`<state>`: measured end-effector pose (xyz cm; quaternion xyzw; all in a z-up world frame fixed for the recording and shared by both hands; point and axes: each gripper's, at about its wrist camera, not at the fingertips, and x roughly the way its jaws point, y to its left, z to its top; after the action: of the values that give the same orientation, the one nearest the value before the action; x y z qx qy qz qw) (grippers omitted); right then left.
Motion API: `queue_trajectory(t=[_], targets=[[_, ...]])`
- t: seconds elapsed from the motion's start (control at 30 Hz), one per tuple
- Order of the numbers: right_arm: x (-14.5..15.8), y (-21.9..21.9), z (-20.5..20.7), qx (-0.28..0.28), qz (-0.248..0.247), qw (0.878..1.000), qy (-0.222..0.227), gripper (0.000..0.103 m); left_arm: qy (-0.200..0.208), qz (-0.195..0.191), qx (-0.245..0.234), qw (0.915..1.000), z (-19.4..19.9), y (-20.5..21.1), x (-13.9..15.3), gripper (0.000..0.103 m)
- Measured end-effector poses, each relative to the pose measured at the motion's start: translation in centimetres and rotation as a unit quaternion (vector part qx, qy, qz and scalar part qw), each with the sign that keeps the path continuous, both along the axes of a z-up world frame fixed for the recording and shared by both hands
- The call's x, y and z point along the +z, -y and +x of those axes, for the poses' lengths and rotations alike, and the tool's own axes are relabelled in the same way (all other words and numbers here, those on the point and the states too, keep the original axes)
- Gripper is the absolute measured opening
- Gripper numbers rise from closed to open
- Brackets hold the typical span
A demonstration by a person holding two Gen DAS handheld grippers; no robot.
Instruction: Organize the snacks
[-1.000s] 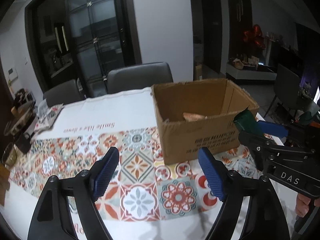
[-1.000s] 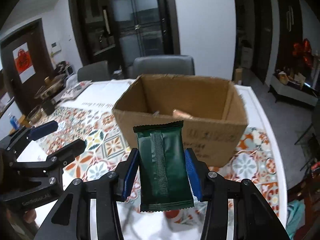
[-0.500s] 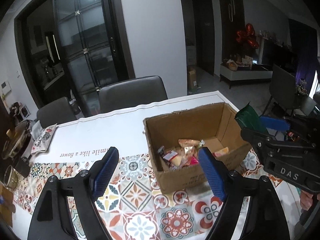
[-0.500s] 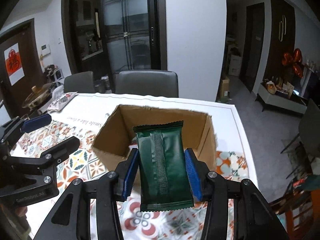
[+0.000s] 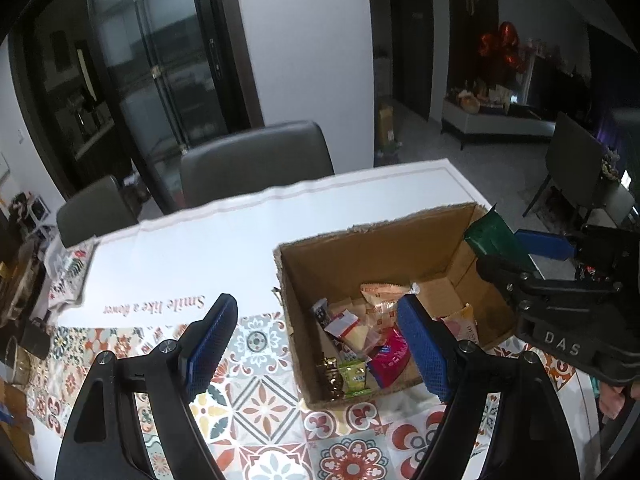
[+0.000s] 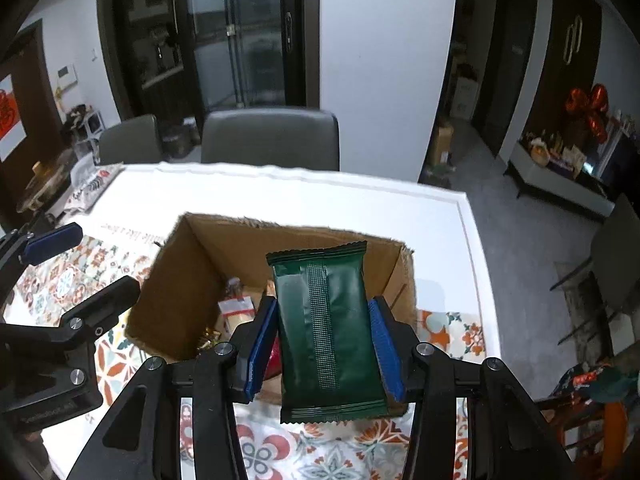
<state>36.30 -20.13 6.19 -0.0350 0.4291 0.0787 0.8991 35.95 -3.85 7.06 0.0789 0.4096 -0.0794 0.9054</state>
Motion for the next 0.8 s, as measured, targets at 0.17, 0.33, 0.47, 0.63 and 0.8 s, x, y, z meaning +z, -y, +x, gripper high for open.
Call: queue_trajectory(t=[0.17, 0.33, 0.47, 0.63, 0.8], targets=[[-2.0, 0.3, 1.9, -0.005, -0.003, 0.999, -0.032, 0.047, -0.024, 0.002, 0.010, 0.9997, 1.6, 0.4, -1.4, 0.082], [-3.9, 0.6, 3.4, -0.015, -0.010, 0.998, -0.062, 0.047, -0.037, 0.023, 0.013, 0.9990, 2.4, 1.0, -2.6, 0.082], [-5.2, 1.0, 4.1, -0.025, -0.017, 0.996, -0.082, 0.057, -0.036, 0.040, 0.015, 0.9984, 2.7, 1.1, -3.3, 0.082], [-4.9, 0.5, 3.4, -0.016, -0.023, 0.996, -0.084, 0.064, -0.034, 0.038, 0.022, 0.9984, 2.4, 0.8, -3.4, 0.082], [-4.0, 0.2, 1.7, -0.017, -0.039, 0.997, -0.060, 0.068, -0.019, 0.032, 0.031, 0.9988, 1.1, 0.1, -2.9, 0.082]])
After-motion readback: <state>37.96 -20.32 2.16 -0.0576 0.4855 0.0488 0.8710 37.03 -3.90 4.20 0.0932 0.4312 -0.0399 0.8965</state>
